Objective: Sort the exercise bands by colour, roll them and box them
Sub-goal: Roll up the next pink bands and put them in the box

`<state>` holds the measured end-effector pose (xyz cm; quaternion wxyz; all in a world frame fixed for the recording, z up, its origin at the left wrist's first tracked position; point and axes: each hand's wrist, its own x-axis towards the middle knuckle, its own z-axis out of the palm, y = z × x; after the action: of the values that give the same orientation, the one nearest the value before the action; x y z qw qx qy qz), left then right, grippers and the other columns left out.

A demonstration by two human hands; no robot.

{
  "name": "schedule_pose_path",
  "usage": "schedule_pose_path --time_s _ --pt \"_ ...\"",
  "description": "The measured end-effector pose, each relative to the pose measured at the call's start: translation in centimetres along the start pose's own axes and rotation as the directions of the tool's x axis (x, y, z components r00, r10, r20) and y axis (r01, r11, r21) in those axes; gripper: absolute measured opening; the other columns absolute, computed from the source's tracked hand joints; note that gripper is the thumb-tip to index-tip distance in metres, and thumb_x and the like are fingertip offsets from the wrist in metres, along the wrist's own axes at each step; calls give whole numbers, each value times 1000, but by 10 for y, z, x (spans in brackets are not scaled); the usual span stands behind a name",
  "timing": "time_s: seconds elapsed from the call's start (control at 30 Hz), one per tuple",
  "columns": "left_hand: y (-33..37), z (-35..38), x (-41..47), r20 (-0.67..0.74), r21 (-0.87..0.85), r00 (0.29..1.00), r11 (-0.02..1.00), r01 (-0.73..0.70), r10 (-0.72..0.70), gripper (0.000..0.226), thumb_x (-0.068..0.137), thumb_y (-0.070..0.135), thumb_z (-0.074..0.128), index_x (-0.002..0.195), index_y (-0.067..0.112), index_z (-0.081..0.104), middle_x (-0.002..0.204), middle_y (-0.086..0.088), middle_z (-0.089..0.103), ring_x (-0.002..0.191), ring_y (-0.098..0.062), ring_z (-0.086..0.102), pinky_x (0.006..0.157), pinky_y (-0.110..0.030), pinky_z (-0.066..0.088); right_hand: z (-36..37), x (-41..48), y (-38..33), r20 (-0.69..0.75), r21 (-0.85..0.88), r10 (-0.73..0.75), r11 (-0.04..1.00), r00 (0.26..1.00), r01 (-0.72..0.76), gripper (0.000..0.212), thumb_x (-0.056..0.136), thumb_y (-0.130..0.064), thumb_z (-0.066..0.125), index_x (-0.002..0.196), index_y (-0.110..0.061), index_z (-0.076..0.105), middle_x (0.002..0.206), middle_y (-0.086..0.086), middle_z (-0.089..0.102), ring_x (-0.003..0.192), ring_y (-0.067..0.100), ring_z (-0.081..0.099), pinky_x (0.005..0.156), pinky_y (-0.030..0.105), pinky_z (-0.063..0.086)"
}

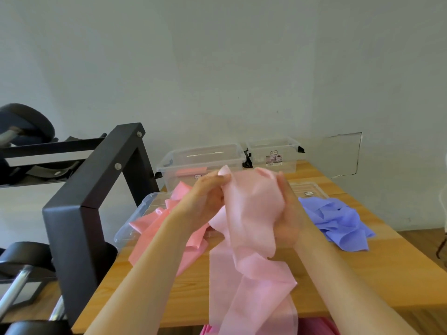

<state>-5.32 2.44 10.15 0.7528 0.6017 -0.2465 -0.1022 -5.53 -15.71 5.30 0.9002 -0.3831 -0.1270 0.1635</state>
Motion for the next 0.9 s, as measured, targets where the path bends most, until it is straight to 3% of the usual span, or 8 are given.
schedule_pose_path --time_s 0.1,0.17,0.23,0.37,0.43,0.57,0.7,0.9 --pt "-7 -6 -5 -39 25 999 999 23 -22 20 79 23 63 91 6 61 90 -17 58 83 -28 54 70 -33 43 -3 6 -7 -85 22 -48 999 995 50 60 57 -43 88 105 -12 69 111 13 63 108 27 58 99 39 40" --pt "-14 -13 -9 -74 -17 997 1000 13 -14 35 82 25 62 105 0 61 101 -20 58 92 -30 55 81 -39 42 -8 7 -10 -132 19 -132 991 982 135 62 40 -35 95 94 -13 74 97 8 68 92 23 63 89 36 45" --pt "-17 -17 -13 -65 -42 997 999 29 -32 65 79 33 70 123 -10 49 114 -24 53 103 -35 50 89 -46 36 -8 5 -11 -99 30 -185 982 978 189 54 48 -32 92 94 -11 75 93 7 70 86 21 66 82 33 48" --pt "-23 -13 -21 -34 -101 982 978 184 -188 50 83 57 57 91 10 74 87 -11 71 78 -26 68 69 -33 52 -3 -4 -13 27 41 -217 976 976 216 30 74 -28 69 94 -6 74 89 10 69 82 23 65 73 31 51" --pt "-31 -9 -23 -10 -166 961 948 271 -276 63 79 70 51 88 13 75 91 -10 72 82 -25 69 71 -32 54 1 -9 -14 88 -5 -183 983 979 184 35 82 -29 60 103 -5 74 97 13 70 88 26 65 79 35 48" --pt "-37 -2 -14 -25 -232 947 923 306 -320 88 79 79 38 120 4 61 105 -15 70 93 -25 68 84 -34 53 6 -14 -12 146 -131 -80 986 986 99 68 56 -38 89 112 -4 71 105 14 69 94 26 66 80 33 53" --pt "-27 3 -2 -112 -312 945 914 260 -307 74 84 66 44 118 4 66 113 -19 69 99 -30 69 89 -41 49 4 -21 -9 49 -294 24 956 998 -9 98 35 -56 93 117 -10 66 103 10 72 89 20 69 67 30 56" --pt "-9 -3 6 -179 -252 968 959 128 -176 49 80 42 57 115 10 66 106 -14 71 96 -28 69 84 -39 55 -2 -18 -9 -85 -398 66 913 994 -94 103 36 -64 89 125 -19 62 117 7 70 105 21 68 96 44 45"
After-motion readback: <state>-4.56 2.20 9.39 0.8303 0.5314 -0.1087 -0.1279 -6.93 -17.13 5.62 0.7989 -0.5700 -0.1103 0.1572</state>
